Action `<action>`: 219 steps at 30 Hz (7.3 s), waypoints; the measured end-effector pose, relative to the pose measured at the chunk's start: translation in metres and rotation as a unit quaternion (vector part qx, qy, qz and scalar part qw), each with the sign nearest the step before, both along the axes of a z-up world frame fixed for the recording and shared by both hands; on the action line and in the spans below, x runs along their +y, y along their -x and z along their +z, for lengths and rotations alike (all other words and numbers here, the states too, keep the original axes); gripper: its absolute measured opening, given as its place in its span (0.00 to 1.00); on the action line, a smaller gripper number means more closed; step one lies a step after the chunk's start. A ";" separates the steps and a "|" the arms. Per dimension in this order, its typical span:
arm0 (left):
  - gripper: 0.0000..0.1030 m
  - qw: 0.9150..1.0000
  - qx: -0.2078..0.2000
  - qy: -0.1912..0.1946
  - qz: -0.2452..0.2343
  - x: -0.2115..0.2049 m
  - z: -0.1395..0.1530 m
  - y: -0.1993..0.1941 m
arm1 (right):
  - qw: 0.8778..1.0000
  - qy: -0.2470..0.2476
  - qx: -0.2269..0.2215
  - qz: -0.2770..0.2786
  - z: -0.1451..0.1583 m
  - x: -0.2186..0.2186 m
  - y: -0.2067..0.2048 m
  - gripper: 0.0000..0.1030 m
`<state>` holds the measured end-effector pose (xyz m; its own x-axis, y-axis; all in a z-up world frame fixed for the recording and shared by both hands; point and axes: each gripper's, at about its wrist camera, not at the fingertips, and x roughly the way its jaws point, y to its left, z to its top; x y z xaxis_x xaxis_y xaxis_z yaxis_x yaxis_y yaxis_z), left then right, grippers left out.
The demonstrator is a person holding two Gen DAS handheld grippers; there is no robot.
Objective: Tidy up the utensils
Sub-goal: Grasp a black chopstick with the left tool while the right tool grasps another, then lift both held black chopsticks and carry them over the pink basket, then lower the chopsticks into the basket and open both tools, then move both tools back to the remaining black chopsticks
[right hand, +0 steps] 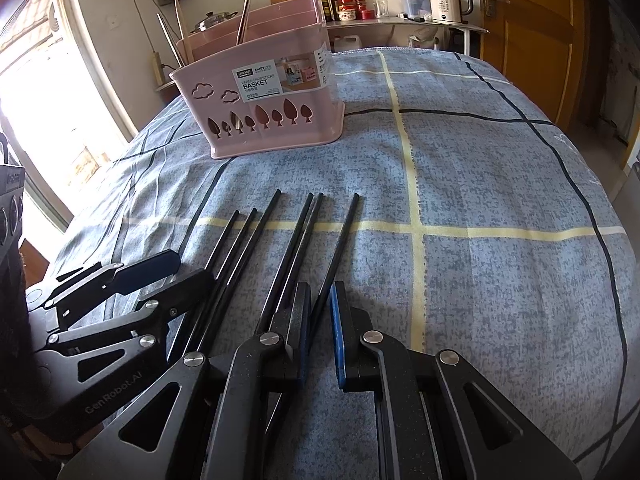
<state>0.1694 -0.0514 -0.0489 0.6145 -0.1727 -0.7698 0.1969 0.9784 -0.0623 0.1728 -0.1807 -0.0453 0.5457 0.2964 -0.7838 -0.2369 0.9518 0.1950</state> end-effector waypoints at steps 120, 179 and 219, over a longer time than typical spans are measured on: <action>0.04 0.977 -0.164 0.121 0.058 0.116 0.265 -0.109 | 0.971 -0.106 -0.216 0.018 0.221 0.037 -0.091 0.05; 0.22 0.990 -0.075 0.120 0.026 0.070 0.085 0.061 | 0.994 -0.079 -0.079 0.006 0.069 -0.018 0.050 0.13; 0.22 0.992 0.002 0.125 0.015 0.052 0.031 0.027 | 0.999 -0.028 0.022 -0.013 0.001 0.007 0.005 0.13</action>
<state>0.1420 0.0010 -0.0174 0.6192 -0.3400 -0.7079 0.1670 0.9378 -0.3043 0.1678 -0.1739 -0.0440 0.5189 0.3266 -0.7900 -0.2024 0.9448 0.2576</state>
